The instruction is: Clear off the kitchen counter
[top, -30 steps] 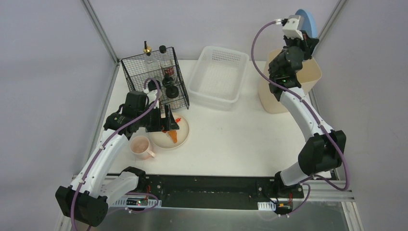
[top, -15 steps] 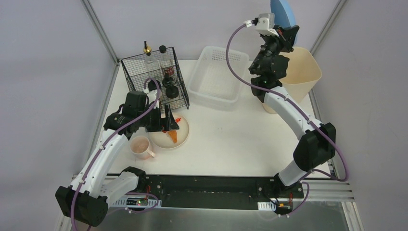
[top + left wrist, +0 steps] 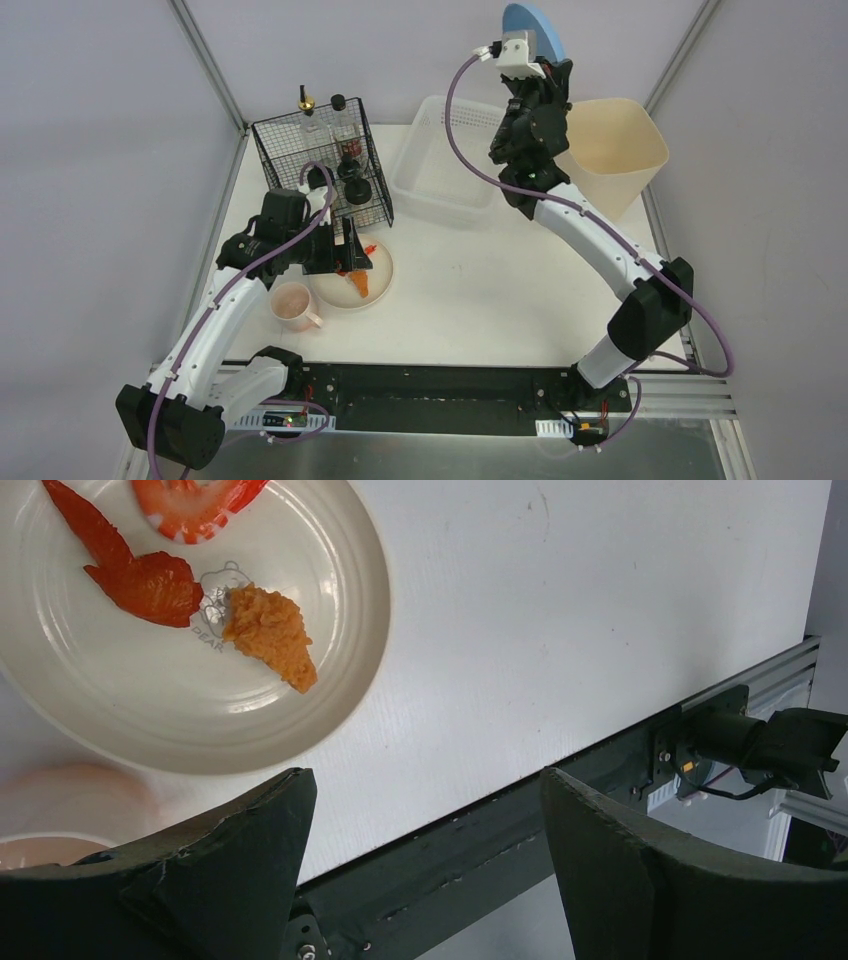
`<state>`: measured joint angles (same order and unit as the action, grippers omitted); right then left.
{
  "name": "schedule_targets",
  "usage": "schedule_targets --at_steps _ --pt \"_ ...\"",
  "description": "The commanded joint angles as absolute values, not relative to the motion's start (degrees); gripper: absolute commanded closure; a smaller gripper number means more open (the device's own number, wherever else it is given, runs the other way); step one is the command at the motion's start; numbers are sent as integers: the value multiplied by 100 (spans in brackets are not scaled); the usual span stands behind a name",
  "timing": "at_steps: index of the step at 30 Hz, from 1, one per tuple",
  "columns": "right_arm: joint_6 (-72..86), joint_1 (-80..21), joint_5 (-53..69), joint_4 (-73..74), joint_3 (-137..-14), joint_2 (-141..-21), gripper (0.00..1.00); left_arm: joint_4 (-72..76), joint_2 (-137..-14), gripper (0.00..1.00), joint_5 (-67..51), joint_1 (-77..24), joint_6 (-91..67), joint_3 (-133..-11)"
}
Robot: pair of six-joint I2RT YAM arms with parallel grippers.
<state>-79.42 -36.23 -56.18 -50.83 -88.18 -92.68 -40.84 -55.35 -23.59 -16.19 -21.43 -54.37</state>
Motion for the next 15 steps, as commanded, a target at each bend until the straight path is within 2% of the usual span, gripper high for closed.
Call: schedule_targets --at_steps 1,7,15 --pt "-6693 -3683 -5858 -3063 -9121 -8572 100 -3981 -5578 15 -2346 -1670 -2048 -5379" --pt "-6693 -3685 -5858 -816 -9385 -8365 100 -3999 -5591 15 -2305 -1670 -2039 -5388" --pt "-6693 -3679 -5858 1051 -9673 -8523 100 -4025 -5637 15 -2214 -1670 -2026 -5388"
